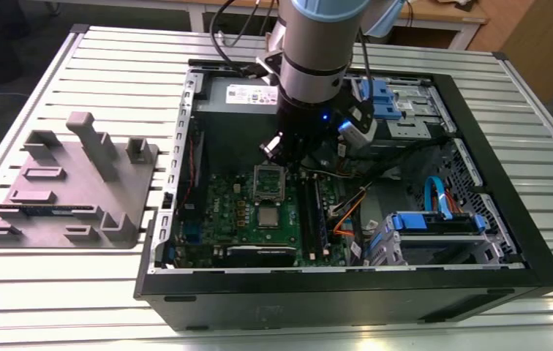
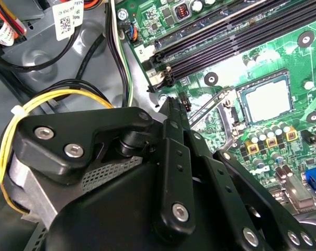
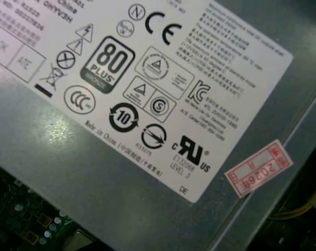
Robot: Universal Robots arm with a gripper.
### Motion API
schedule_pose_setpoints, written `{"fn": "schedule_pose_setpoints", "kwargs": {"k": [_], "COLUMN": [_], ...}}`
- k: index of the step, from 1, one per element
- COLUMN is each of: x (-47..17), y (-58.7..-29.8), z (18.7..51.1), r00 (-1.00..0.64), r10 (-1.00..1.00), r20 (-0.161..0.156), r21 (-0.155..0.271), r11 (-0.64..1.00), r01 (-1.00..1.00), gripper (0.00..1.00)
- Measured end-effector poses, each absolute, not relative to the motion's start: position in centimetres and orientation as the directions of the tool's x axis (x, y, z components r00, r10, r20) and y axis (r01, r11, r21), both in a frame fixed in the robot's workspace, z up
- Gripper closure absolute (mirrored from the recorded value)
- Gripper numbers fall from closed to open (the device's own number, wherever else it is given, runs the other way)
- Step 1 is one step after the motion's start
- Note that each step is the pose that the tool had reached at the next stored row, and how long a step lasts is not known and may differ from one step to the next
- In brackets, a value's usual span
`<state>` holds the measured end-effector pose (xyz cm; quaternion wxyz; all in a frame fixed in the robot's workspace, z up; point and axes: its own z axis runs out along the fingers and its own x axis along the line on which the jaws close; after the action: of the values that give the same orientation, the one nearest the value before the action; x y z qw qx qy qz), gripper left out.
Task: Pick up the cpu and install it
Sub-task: 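Close the cpu cover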
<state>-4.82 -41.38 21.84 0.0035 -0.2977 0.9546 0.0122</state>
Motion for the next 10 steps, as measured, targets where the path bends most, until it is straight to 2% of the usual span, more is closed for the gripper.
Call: {"fn": "schedule_pose_setpoints", "kwargs": {"k": [10], "x": [-5.03], "y": [-41.37], "z": [22.37], "r00": [-0.815], "r10": [-0.58], "r20": [-0.011], "r21": [0.014], "r11": [0.814], "r01": [-0.58], "gripper": [0.9]}}
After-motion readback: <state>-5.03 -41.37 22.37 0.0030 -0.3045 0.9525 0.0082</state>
